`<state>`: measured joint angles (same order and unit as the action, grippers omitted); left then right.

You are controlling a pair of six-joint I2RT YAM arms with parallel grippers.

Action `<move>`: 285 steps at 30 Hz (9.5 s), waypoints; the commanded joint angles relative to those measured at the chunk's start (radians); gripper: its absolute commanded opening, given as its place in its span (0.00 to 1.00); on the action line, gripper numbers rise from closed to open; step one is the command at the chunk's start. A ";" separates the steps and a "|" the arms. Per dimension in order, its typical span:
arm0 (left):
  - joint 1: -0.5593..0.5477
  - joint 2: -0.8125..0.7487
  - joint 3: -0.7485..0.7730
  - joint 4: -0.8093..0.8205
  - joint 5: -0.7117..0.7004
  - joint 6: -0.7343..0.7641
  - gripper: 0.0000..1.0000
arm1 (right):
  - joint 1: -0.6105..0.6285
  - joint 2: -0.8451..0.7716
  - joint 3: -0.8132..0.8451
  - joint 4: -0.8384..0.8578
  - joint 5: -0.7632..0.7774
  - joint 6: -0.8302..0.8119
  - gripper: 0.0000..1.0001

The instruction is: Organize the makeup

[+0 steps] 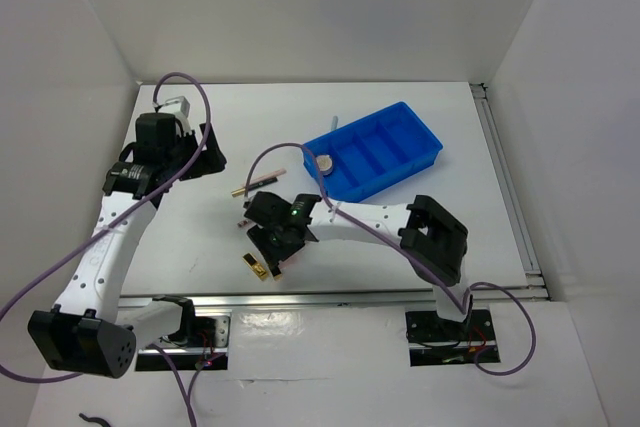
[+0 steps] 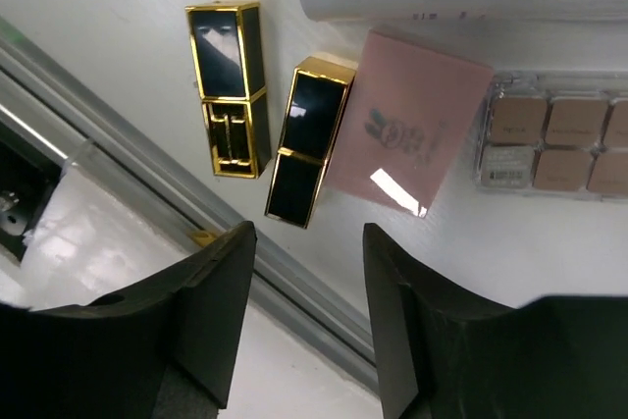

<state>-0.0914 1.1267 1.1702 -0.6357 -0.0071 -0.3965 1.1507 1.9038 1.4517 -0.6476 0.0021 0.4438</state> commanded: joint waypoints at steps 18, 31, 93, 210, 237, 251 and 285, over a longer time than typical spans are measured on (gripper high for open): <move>-0.004 -0.027 0.003 0.008 0.013 -0.007 0.94 | 0.052 0.155 0.094 -0.006 0.015 -0.070 0.60; -0.004 -0.036 0.003 0.008 0.013 0.002 0.94 | 0.072 0.130 0.114 -0.081 0.104 -0.039 0.26; -0.004 -0.018 0.013 -0.025 -0.016 0.031 0.95 | -0.416 -0.172 0.140 -0.017 0.204 -0.240 0.31; -0.263 0.272 -0.015 -0.050 0.052 0.099 0.85 | -0.425 -0.486 -0.091 -0.156 0.225 0.021 0.76; -0.524 0.633 0.019 0.045 -0.156 0.143 0.61 | -0.646 -0.534 -0.114 -0.106 0.098 -0.051 0.76; -0.524 0.691 0.019 0.076 -0.103 0.153 0.73 | -0.664 -0.534 -0.114 -0.096 0.098 -0.051 0.76; -0.346 0.415 0.344 -0.185 -0.065 0.131 0.00 | -1.039 0.259 0.660 -0.207 0.343 -0.277 0.75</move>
<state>-0.4446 1.5787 1.4681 -0.8150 -0.1123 -0.2646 0.1135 2.1197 2.0342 -0.8009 0.3119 0.2298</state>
